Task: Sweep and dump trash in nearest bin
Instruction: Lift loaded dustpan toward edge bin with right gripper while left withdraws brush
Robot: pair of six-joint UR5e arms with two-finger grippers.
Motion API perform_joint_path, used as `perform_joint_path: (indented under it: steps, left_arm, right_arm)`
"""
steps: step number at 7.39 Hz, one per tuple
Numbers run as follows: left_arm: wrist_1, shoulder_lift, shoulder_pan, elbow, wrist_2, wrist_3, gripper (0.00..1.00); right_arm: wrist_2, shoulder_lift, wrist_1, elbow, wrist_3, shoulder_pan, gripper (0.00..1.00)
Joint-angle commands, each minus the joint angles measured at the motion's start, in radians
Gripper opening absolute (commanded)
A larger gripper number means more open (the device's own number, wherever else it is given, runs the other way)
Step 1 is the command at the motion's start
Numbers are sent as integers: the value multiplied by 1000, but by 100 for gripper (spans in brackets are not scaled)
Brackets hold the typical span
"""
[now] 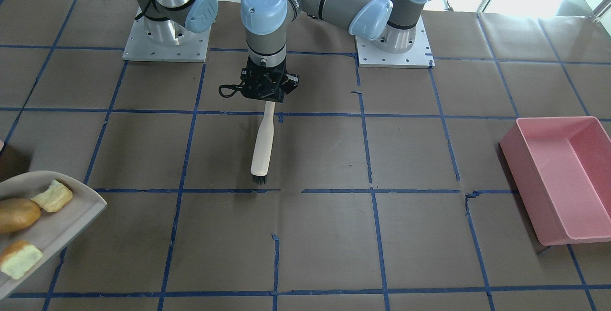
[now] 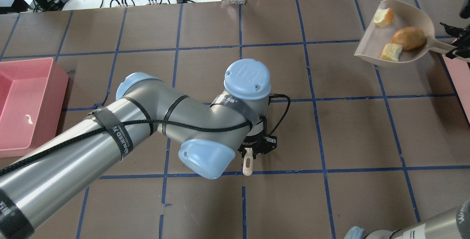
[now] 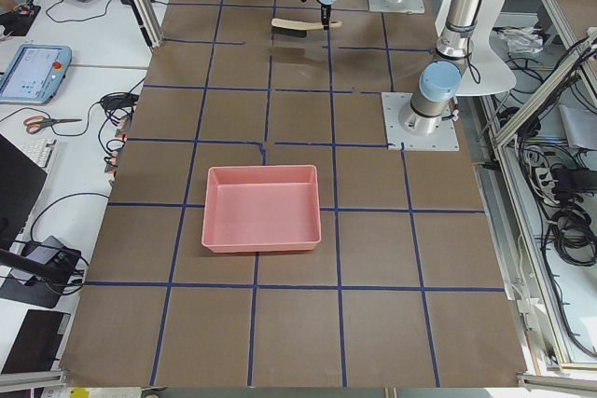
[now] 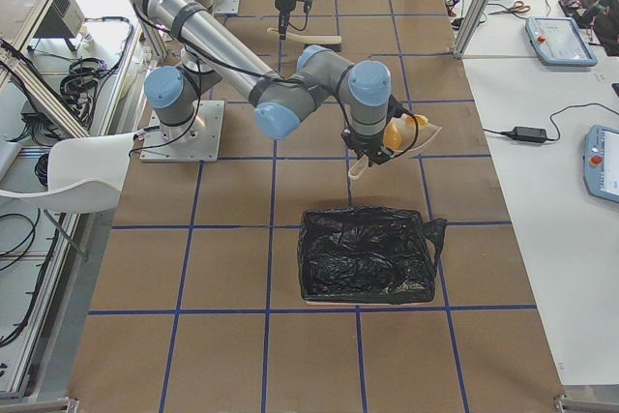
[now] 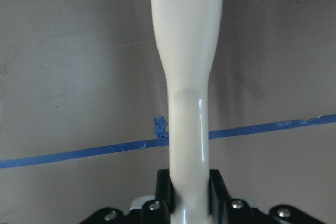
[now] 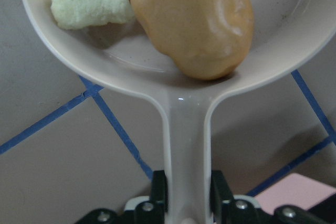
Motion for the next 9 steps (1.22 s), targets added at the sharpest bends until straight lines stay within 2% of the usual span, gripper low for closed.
perform_joint_path:
  steps: [1, 3, 5, 7, 9]
  left_arm:
    - [15, 7, 8, -46, 3, -4, 0]
    - [-36, 6, 12, -35, -5, 2, 0]
    - [-39, 1, 12, -23, -18, -10, 0]
    - [-47, -17, 15, 22, -21, -73, 0]
    - [-47, -27, 15, 27, -25, -72, 0]
  right_arm:
    - [4, -110, 124, -1, -23, -199, 18]
    - [4, -170, 195, -3, -69, -409, 16]
    - [-13, -156, 214, -3, -76, -567, 15]
    - [-70, -157, 259, -4, -45, -586, 14]
    - [-150, -156, 279, -44, 54, -585, 14]
